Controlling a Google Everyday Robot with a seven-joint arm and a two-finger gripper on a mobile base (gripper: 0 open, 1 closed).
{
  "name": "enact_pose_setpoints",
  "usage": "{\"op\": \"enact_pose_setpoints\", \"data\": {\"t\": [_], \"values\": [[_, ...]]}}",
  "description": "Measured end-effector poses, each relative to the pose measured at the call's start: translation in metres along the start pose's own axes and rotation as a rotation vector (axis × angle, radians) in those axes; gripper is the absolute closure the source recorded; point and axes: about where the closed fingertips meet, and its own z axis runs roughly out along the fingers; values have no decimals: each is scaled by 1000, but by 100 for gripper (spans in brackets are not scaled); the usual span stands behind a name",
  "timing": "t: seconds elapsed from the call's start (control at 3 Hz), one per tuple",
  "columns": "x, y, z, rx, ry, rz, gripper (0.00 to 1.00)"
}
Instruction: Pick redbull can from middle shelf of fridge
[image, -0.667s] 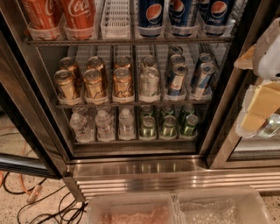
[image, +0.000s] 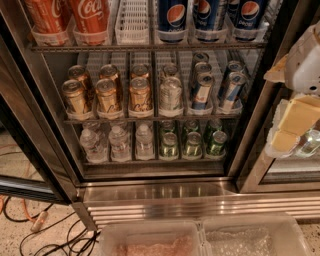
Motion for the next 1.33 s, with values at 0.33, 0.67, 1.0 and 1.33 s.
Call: {"op": "enact_pose_setpoints", "data": {"t": [0.33,0.67,1.0,1.33], "values": [[-2,10,33,-57,-50,53,0],[-10,27,86,-154,-133,149,0],[-20,35,121,-185,-206,239,0],[-36,34,140,-124,-260,303,0]]}}
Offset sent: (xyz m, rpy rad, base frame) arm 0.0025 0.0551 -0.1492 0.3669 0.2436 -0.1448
